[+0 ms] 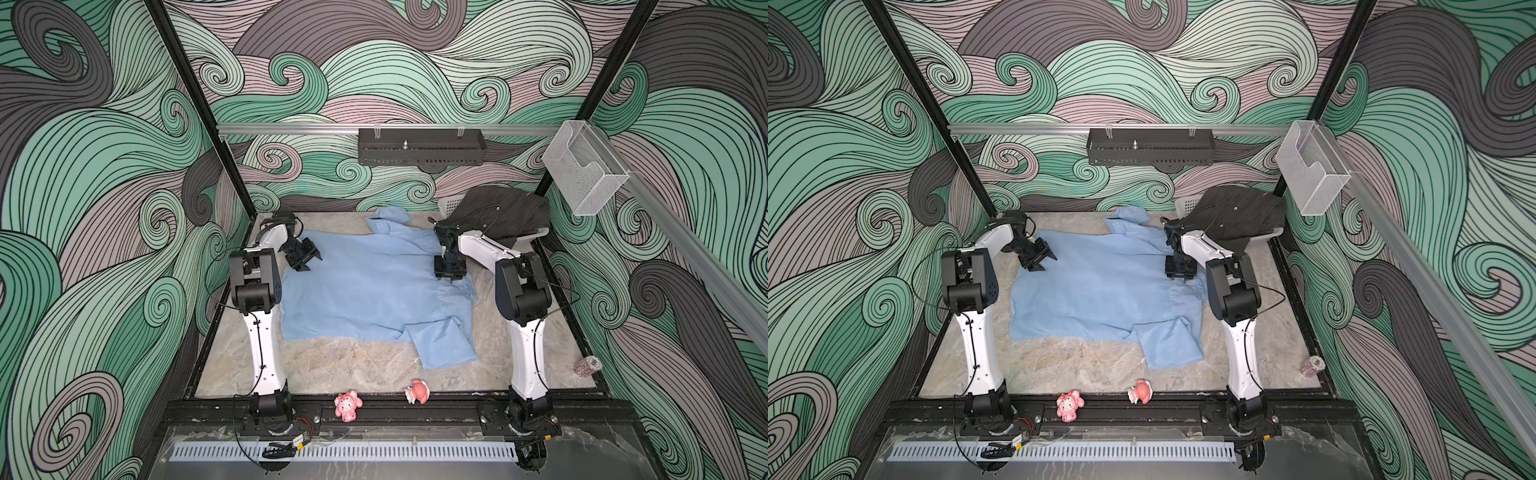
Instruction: Fold and stack the long sleeve shirts
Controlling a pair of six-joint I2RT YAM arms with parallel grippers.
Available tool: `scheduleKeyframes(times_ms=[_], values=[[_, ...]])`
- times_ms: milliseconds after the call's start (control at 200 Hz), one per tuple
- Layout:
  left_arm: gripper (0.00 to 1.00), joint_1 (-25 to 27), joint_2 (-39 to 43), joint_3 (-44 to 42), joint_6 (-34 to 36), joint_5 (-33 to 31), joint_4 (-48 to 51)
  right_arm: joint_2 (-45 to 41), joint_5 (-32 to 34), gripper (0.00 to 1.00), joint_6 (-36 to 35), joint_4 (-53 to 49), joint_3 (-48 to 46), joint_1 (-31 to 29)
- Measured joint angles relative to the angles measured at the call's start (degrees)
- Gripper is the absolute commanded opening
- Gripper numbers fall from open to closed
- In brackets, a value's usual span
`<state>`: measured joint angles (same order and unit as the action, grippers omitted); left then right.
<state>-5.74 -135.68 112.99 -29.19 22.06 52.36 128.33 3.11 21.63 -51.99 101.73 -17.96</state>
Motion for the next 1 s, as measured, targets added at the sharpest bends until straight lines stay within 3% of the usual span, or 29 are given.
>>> scheduleKeyframes(times_ms=[135, 270, 415, 625, 725, 811, 901, 1001], values=[[0.62, 0.7, -5.5, 9.9, 0.0, 1.5, 1.9, 4.0, 0.8, 0.46, -0.4, -1.5, 7.5, 0.3], [0.67, 0.9, -3.7, 8.0, 0.4, 2.1, 2.3, 3.4, 0.5, 0.53, -1.4, -2.8, 10.0, 0.3], [0.71, 0.1, 10.1, -4.1, 0.7, 2.6, 1.6, -5.9, 0.5, 0.6, -1.7, -3.5, 5.5, -0.7], [0.72, -4.6, 45.0, -23.7, 0.6, 2.8, -4.5, -32.0, -0.4, 0.64, 0.1, -2.6, -9.9, -2.6], [0.72, -8.0, 56.7, -36.7, -0.7, 2.5, -7.5, -42.0, -1.9, 0.65, 1.6, -2.0, -20.0, -3.0], [0.72, -9.9, 61.7, -48.2, -2.2, 2.1, -8.7, -47.2, -3.6, 0.66, 3.0, -2.2, -28.9, -3.0], [0.73, -11.5, 61.7, -58.6, -3.6, 1.5, -9.5, -50.8, -5.4, 0.67, 4.4, -2.3, -36.5, -3.1], [0.73, -13.1, 61.6, -65.0, -5.0, 1.2, -8.6, -54.5, -7.7, 0.68, 6.0, -2.4, -42.9, -3.3]])
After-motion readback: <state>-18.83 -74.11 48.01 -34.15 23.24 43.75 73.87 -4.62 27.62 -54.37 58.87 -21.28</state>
